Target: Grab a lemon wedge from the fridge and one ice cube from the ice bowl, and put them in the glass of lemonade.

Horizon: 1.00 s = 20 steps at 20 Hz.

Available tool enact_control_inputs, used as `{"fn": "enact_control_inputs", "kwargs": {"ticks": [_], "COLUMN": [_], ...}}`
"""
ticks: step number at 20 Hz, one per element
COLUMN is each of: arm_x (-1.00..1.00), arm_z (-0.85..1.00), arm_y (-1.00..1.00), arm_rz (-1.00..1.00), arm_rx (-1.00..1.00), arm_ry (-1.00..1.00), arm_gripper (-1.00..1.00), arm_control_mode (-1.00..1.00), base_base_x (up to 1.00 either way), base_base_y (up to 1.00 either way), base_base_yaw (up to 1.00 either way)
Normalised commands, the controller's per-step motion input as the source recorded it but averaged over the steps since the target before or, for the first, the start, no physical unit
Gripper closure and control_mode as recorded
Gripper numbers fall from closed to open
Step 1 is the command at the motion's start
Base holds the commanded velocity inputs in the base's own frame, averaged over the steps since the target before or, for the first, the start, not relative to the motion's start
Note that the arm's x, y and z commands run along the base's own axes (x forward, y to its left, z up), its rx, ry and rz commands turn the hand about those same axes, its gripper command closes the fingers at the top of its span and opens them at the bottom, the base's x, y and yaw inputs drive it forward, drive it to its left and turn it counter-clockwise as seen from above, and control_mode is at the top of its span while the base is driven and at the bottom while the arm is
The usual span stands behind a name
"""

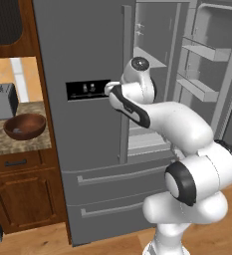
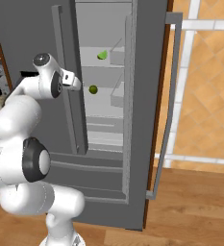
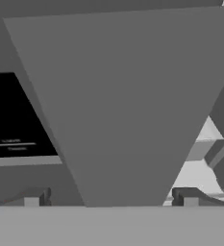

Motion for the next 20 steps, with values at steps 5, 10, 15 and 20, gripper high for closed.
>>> {"fn": "enact_control_inputs", "kwargs": {"ticks": [5,10,15,20], "arm_x": [0.21,0.25,0.14,-0.18], "arm_z": [-0.12,-0.11,-0.03,0.08], "arm_y": [0.00,0.02,0.30,0.69], "arm_rz": [0.00,0.00,0.00,0.02], "arm_rx": [0.00,0.00,0.00,0.00], "arm_ry": [0.00,0.00,0.00,-0.07], "arm_gripper": [1.00,1.00,1.00,1.00], "arm_control_mode": [-1.00,-1.00,-1.00,-1.00], "base_base_x": [0.00,0.00,0.00,0.00], "base_base_y": [0.00,0.00,0.00,0.00], "base_base_yaw": [0.00,0.00,0.00,0.00]}}
